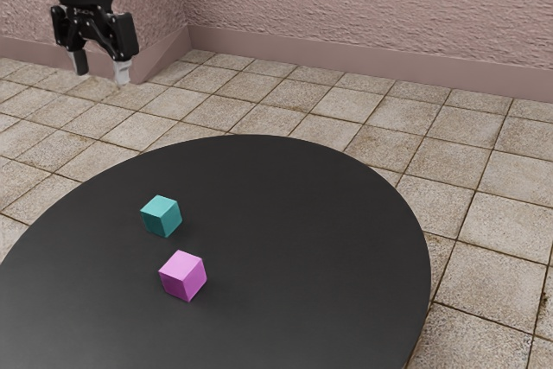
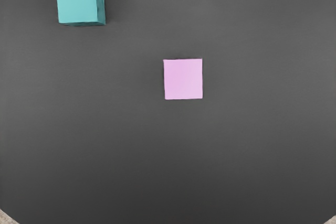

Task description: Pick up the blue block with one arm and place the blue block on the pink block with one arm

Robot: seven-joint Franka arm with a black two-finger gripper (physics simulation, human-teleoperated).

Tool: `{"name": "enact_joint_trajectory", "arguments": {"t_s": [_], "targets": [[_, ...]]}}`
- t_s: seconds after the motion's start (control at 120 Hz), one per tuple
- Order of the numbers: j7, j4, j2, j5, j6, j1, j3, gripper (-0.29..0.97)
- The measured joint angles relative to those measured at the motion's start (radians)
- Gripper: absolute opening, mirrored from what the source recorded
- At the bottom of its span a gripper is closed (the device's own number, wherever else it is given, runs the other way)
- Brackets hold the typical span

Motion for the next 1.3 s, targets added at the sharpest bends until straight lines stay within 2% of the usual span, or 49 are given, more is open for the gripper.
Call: {"name": "enact_joint_trajectory", "arguments": {"t_s": [0.183, 0.317, 0.35, 0.442, 0.558, 0.608, 0.7, 0.8, 0.95, 1.05, 1.3], "targets": [[0.008, -0.008, 0.05, -0.006, 0.227, 0.035, 0.01, 0.66], [-0.021, -0.008, 0.246, 0.0, 0.362, 0.017, 0.031, 0.66], [-0.028, -0.079, 0.246, 0.005, 0.424, 0.019, 0.041, 0.65], [-0.018, -0.465, 0.139, 0.013, 0.717, 0.116, 0.022, 0.65], [0.037, -0.858, -0.016, 0.018, 1.142, 0.385, -0.143, 0.65], [0.064, -0.929, 0.003, 0.018, 1.324, 0.412, -0.164, 0.65], [0.106, -0.972, 0.096, 0.019, 1.621, 0.415, -0.176, 0.65], [0.146, -1.059, 0.101, 0.02, 1.855, 0.432, -0.179, 0.65], [0.195, -1.085, 0.174, 0.038, 2.088, 0.547, -0.188, 0.65], [0.22, -1.083, 0.246, 0.047, 2.195, 0.56, -0.2, 0.65], [0.267, -1.063, 0.359, 0.058, 2.331, 0.633, -0.295, 0.65]]}}
